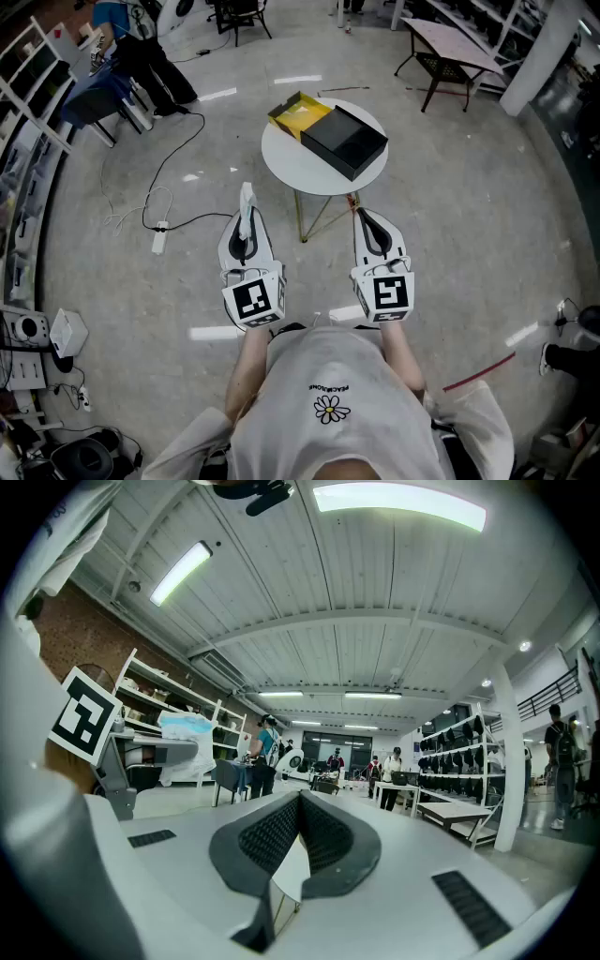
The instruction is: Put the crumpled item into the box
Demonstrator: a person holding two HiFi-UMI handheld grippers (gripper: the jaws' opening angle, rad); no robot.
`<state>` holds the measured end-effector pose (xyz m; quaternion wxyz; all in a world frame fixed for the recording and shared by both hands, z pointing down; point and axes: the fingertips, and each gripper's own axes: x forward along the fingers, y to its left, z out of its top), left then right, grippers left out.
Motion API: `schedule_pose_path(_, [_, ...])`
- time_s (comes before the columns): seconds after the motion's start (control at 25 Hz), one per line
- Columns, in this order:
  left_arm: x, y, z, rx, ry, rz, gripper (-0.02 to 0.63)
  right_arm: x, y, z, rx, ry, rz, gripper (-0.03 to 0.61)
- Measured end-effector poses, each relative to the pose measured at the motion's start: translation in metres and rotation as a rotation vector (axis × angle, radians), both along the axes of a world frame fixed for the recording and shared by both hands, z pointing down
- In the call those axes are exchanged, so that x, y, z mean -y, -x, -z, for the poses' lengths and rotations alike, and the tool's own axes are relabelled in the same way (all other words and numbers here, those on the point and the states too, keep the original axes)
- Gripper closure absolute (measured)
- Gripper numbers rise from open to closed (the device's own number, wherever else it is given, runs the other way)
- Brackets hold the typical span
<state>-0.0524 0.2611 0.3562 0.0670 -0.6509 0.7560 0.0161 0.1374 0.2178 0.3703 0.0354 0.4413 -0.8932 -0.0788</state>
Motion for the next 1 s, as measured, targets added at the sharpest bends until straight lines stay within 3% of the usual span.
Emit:
schedule_pose_path(0.4, [-0.004, 0.001, -0.001, 0.005, 0.009, 0.004, 0.568, -0.009, 0.011, -0.003, -0.017, 0.0, 0.039, 0.578])
schedule_pose_path(0.64, [-0.007, 0.005, 0.001, 0.012, 0.011, 0.01, 0.568, -0.01, 0.015, -0.006, 0.043, 0.037, 0.065, 0.578])
schedule_pose_path(1.0, [0.016, 0.022, -0.004, -0.002, 0.005, 0.03, 0.568, 0.0, 0.031, -0.019, -0.002, 0.058, 0.12, 0.578])
